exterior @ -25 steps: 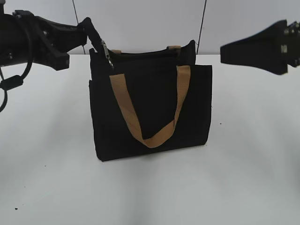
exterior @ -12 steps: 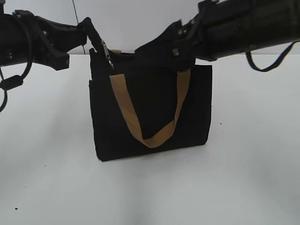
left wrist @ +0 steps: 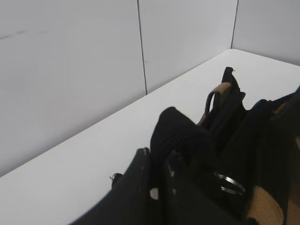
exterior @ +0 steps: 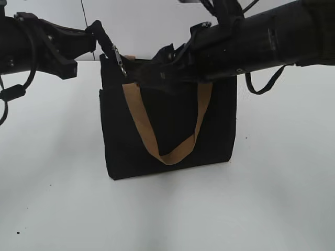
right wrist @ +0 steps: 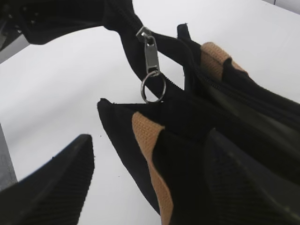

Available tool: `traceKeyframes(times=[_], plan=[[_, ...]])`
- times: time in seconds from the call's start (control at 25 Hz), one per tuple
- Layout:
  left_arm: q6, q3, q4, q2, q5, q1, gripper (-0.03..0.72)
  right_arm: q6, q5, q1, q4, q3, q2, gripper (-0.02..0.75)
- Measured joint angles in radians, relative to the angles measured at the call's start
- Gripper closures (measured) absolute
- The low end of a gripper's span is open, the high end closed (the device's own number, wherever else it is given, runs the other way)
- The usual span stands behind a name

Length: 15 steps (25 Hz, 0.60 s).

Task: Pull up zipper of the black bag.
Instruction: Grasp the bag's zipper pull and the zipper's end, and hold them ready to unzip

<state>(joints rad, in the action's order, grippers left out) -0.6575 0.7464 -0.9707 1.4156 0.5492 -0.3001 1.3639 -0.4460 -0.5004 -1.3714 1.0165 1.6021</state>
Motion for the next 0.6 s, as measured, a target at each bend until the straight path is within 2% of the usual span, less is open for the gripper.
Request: traceKeyframes(times=[0.28,0.6], plan=[[0.000,0.000,-0.001,0.000,0.000,0.000,0.662,0.052,-0.115,0.000,-0.008,0.139,0.130,0.246],[0.000,0.000,-0.001,0.000,-0.001,0.000,0.662,0.093,-0.149,-0.020,-0.010,0.212,0.221,0.330]])
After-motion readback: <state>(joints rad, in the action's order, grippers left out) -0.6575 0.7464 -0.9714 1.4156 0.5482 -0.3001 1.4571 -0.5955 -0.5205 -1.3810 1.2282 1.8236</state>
